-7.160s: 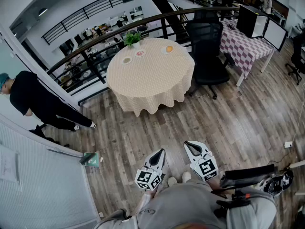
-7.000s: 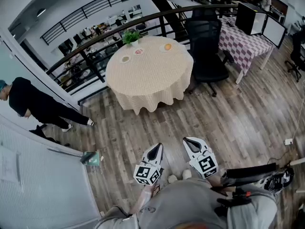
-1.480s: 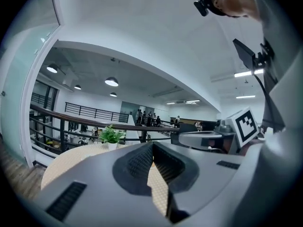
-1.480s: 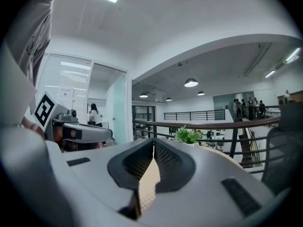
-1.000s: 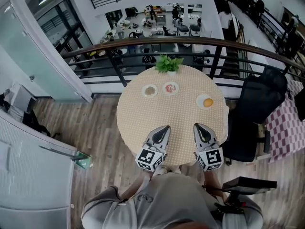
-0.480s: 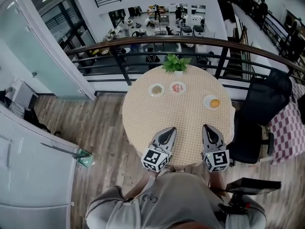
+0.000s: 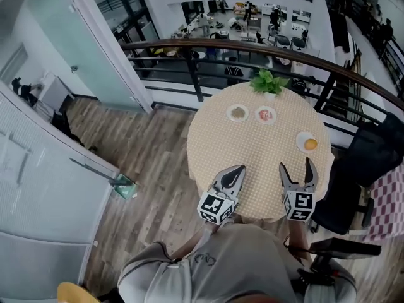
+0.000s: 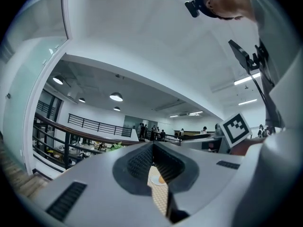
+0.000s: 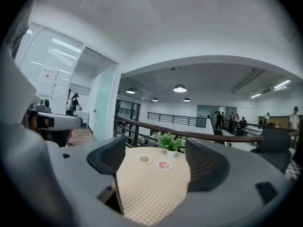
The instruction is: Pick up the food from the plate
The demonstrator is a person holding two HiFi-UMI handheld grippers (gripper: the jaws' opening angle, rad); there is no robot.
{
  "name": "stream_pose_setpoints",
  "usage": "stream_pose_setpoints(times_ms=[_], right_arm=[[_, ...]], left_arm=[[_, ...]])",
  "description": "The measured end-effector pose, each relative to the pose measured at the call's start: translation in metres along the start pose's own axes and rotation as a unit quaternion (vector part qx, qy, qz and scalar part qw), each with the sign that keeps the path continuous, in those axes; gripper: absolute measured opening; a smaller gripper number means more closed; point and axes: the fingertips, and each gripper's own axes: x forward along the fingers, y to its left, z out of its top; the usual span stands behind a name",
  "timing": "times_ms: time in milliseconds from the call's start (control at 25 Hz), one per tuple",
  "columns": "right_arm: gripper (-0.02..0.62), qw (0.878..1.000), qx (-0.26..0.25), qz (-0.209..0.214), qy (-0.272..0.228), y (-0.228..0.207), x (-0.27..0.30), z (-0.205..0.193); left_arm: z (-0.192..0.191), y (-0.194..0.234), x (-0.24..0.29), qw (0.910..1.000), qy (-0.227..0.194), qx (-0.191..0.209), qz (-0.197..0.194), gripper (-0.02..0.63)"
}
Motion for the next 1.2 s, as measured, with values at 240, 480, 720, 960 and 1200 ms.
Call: stream_pose_setpoints(times_ms=[240, 480, 720, 960, 1200], right_arm=[[0.377, 1.000, 0.001, 0.024, 0.006, 0.017, 0.019, 0.000], [0.377, 0.999, -0.026, 0.045, 0.014, 0.023, 0.036, -0.002], [0.377, 0.994, -0.080, 0.047, 0.055, -0.003, 0.046, -0.016], [0.377, 0.974, -0.184, 0.066, 0.111, -0.030, 0.059, -0.044], [0.377, 0.913, -0.349, 0.104, 0.182, -0.074, 0.097, -0.101]], left_arm=[[0.002, 0.018, -0.020, 0.9995, 0.000, 0.006, 0.030, 0.011], [-0.002, 0.034, -0.032, 0.9980, -0.003, -0.005, 0.063, 0.011], [-0.011, 0.031, -0.023, 0.9982, 0.015, -0.008, 0.058, 0.011], [-0.016, 0.033, -0.014, 0.9979, 0.031, -0.007, 0.057, 0.011], [-0.015, 0.040, -0.010, 0.9972, 0.039, -0.002, 0.064, 0.011]])
